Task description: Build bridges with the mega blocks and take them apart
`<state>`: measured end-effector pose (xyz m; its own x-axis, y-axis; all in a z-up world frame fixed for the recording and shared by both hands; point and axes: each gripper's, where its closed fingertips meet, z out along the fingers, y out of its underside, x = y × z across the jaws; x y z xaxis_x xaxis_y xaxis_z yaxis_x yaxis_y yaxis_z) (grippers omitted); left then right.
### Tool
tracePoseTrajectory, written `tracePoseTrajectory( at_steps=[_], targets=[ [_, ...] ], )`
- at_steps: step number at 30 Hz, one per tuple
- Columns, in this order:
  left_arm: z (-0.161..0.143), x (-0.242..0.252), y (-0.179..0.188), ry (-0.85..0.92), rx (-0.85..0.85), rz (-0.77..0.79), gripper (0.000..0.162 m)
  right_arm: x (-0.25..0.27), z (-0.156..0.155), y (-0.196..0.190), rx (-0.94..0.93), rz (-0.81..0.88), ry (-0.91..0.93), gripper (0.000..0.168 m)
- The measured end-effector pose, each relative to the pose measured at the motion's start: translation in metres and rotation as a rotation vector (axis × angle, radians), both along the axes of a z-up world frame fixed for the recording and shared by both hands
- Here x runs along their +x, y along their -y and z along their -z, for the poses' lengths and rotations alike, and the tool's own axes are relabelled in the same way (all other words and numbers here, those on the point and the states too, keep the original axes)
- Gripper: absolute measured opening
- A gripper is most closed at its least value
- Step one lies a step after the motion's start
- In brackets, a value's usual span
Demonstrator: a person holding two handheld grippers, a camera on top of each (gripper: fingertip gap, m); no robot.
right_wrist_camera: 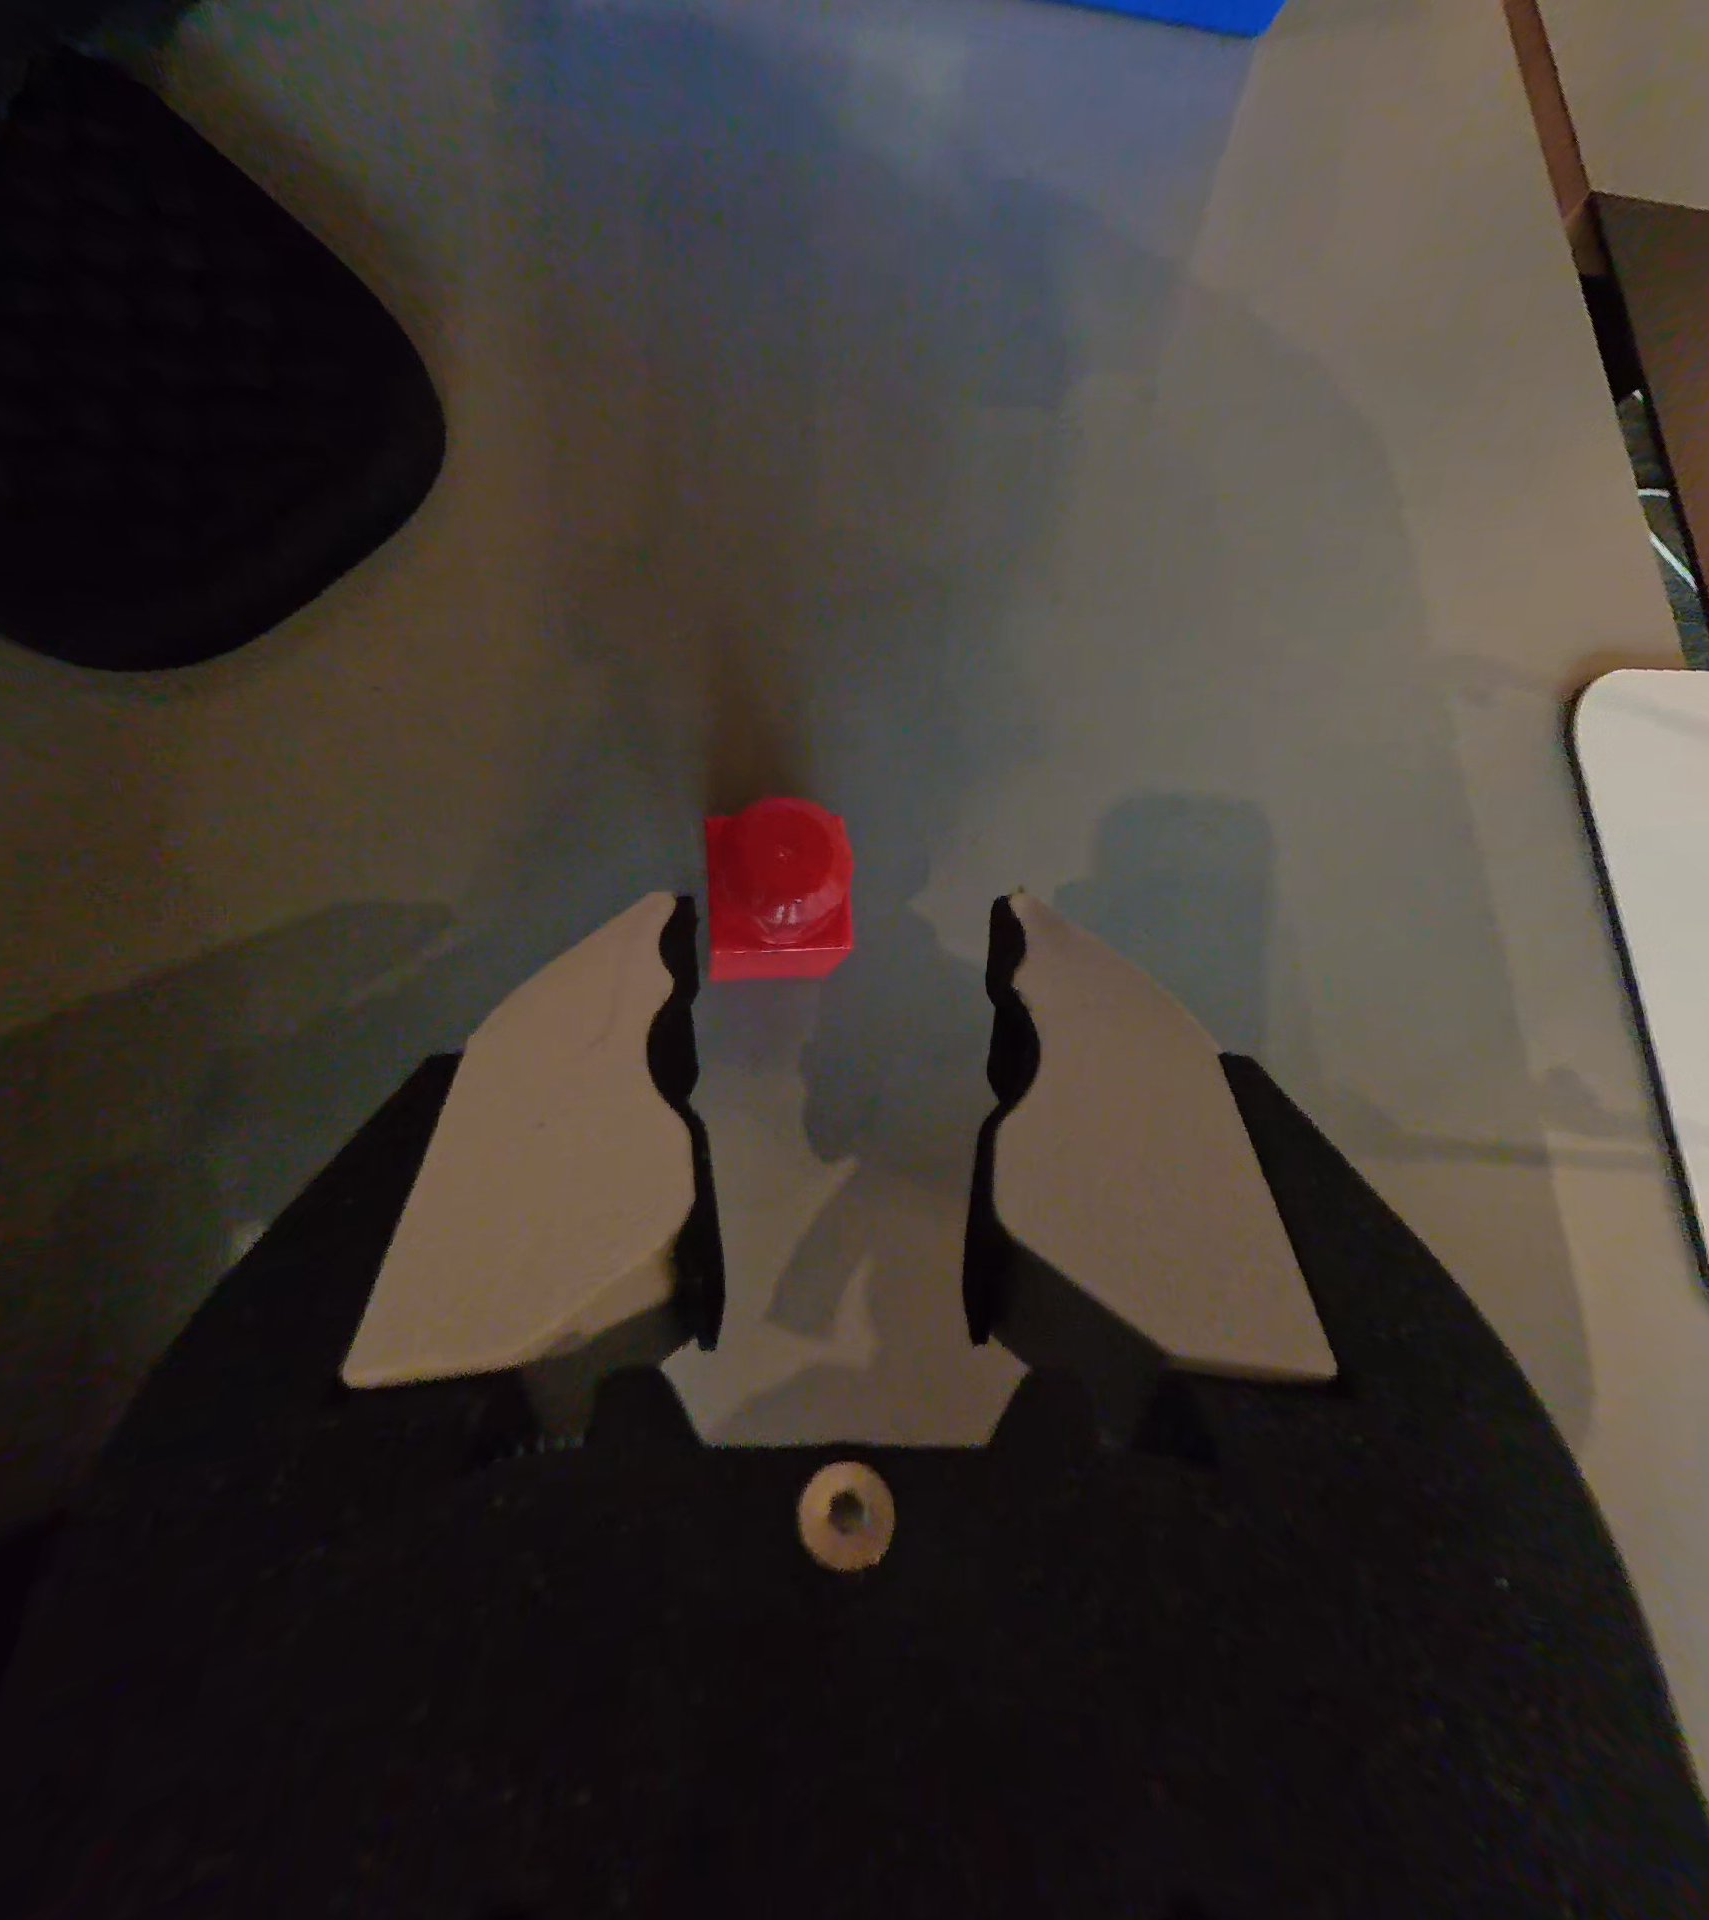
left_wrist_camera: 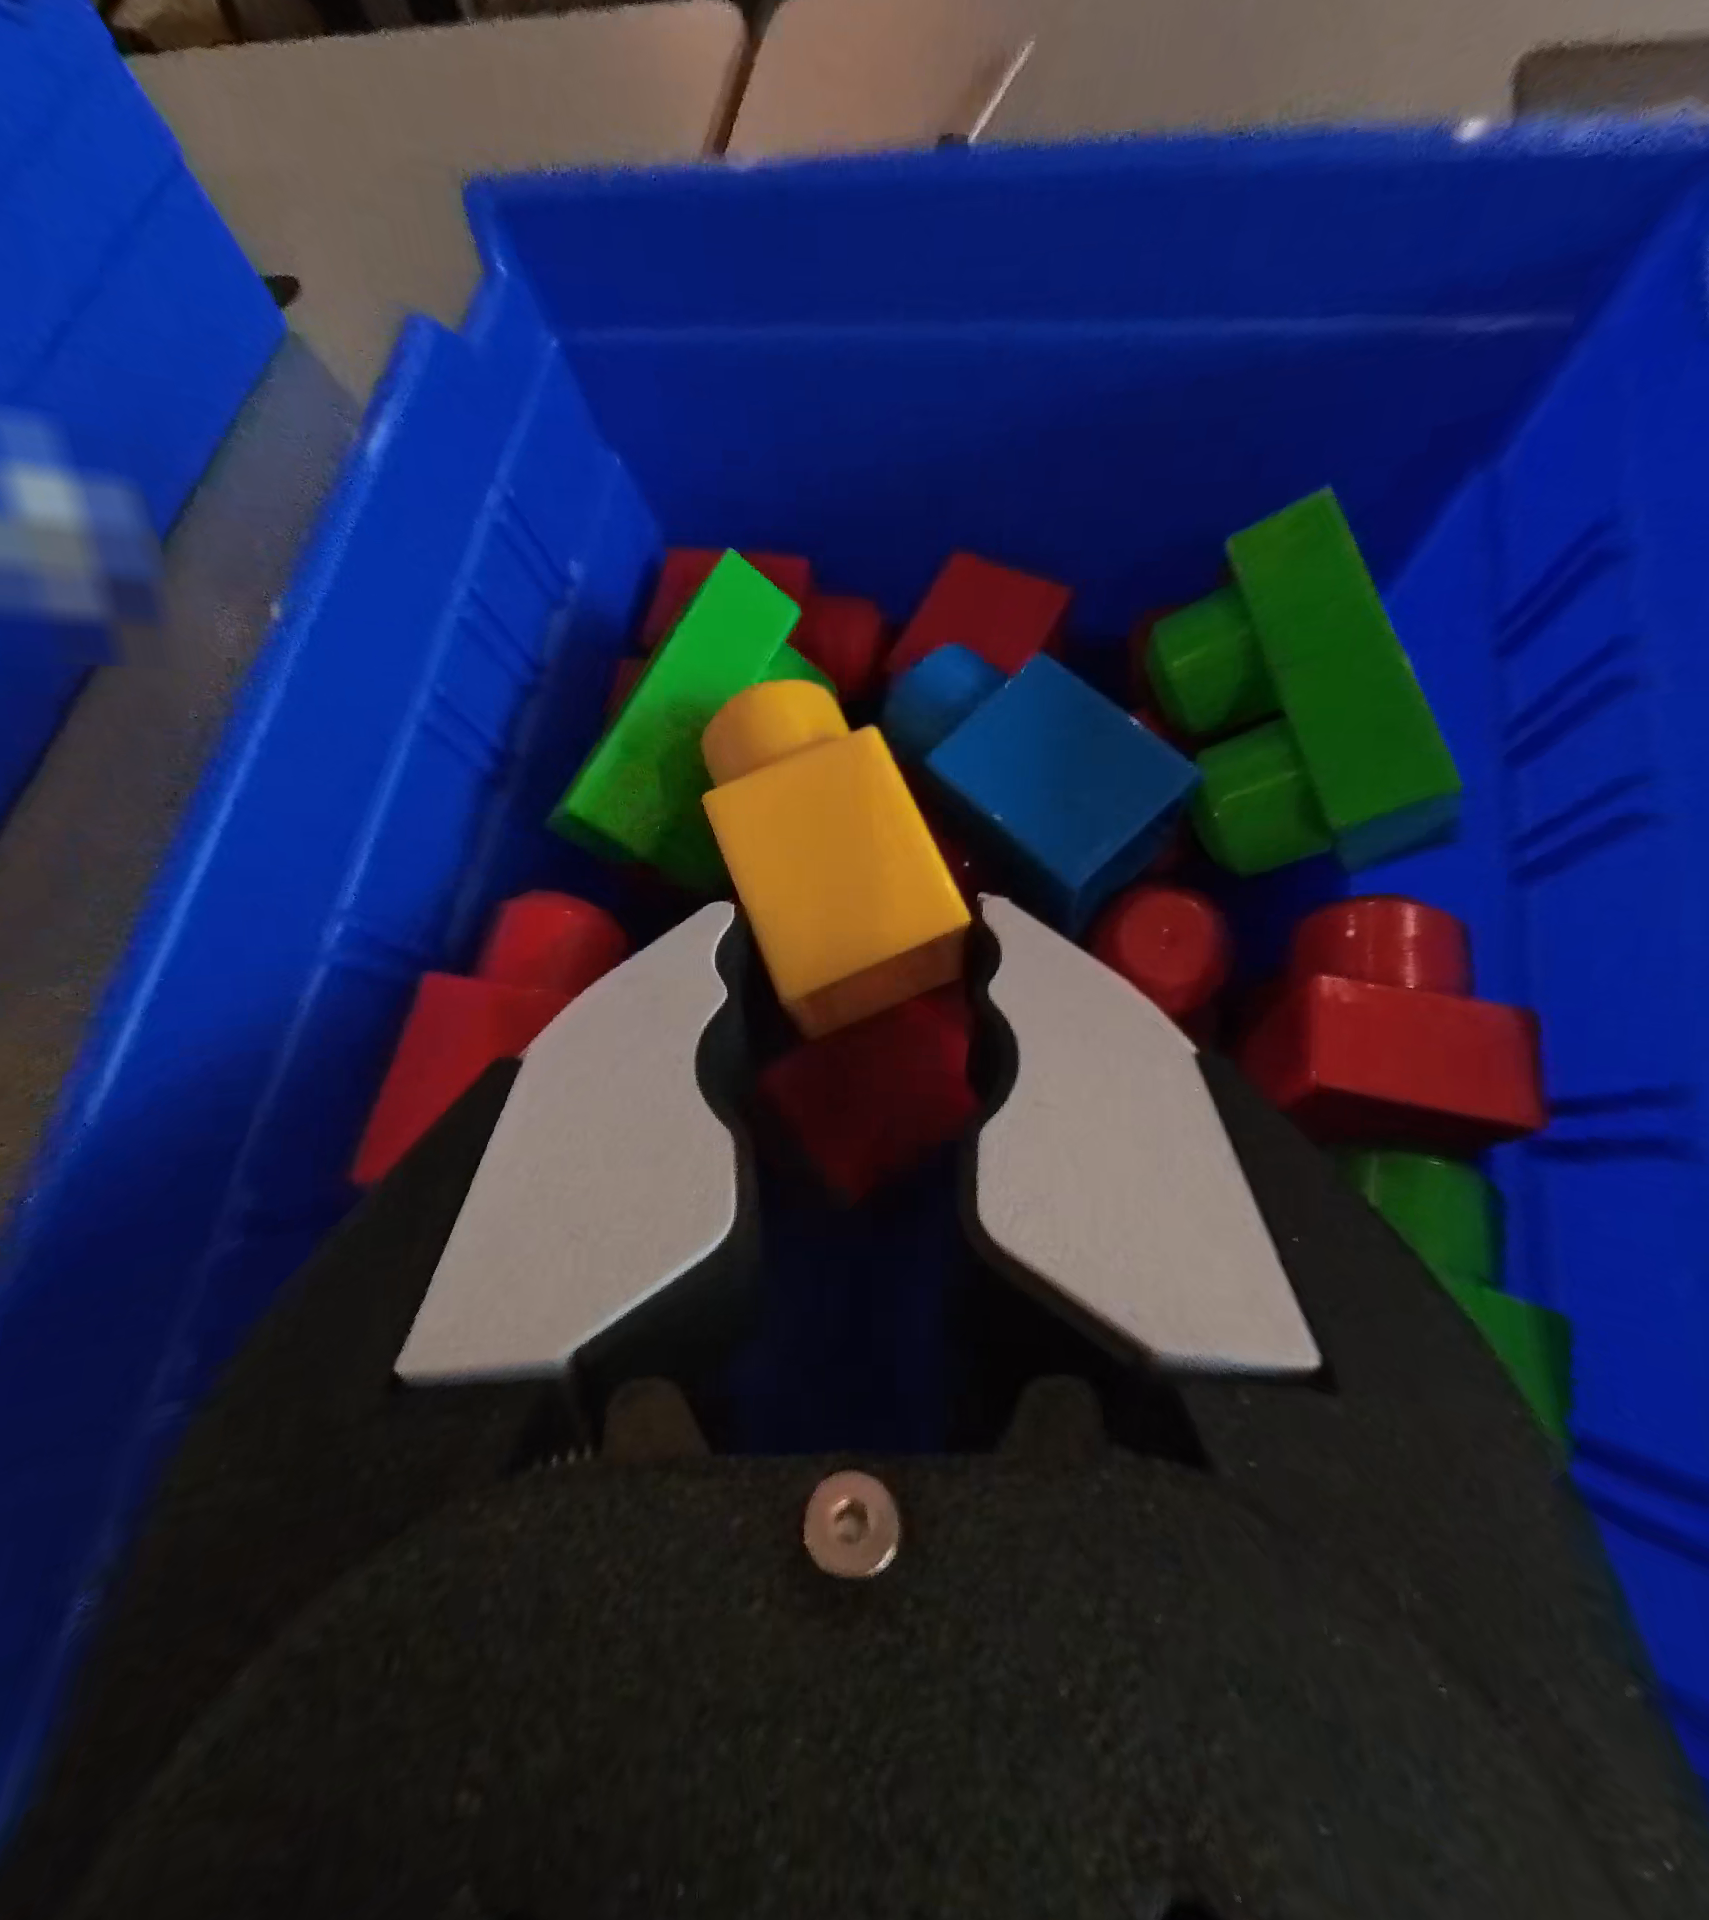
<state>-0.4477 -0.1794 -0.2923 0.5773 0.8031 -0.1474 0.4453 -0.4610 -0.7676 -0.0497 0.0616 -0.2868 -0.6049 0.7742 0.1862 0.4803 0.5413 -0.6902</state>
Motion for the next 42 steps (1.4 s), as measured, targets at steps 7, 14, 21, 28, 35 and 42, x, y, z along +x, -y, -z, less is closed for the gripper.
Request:
tracePoseTrajectory(
  at_steps=[7, 14, 21, 28, 35, 42],
  targets=[
    [-0.093, 0.039, -0.035, -0.099, 0.365, 0.241, 0.039, -0.005, -0.018, 0.004, -0.033, -0.014, -0.042, 0.053],
    [-0.193, 0.153, -0.121, -0.209, 0.650, 0.785, 0.039, -0.011, -0.087, 0.011, -0.094, -0.052, -0.195, 0.053],
    [-0.221, 0.287, -0.190, -0.144, 0.751, 1.300, 0.039, -0.010, -0.175, 0.008, -0.247, -0.045, -0.403, 0.053],
    [-0.213, 0.384, -0.217, -0.009, 0.773, 1.645, 0.039, 0.012, -0.198, -0.006, -0.438, -0.064, -0.456, 0.056],
    [-0.193, 0.424, -0.226, 0.055, 0.705, 1.786, 0.039, 0.033, -0.206, 0.008, -0.613, -0.210, -0.394, 0.058],
    [-0.185, 0.435, -0.224, 0.069, 0.666, 1.844, 0.039, 0.030, -0.192, 0.019, -0.566, -0.241, -0.337, 0.050]
  ],
)
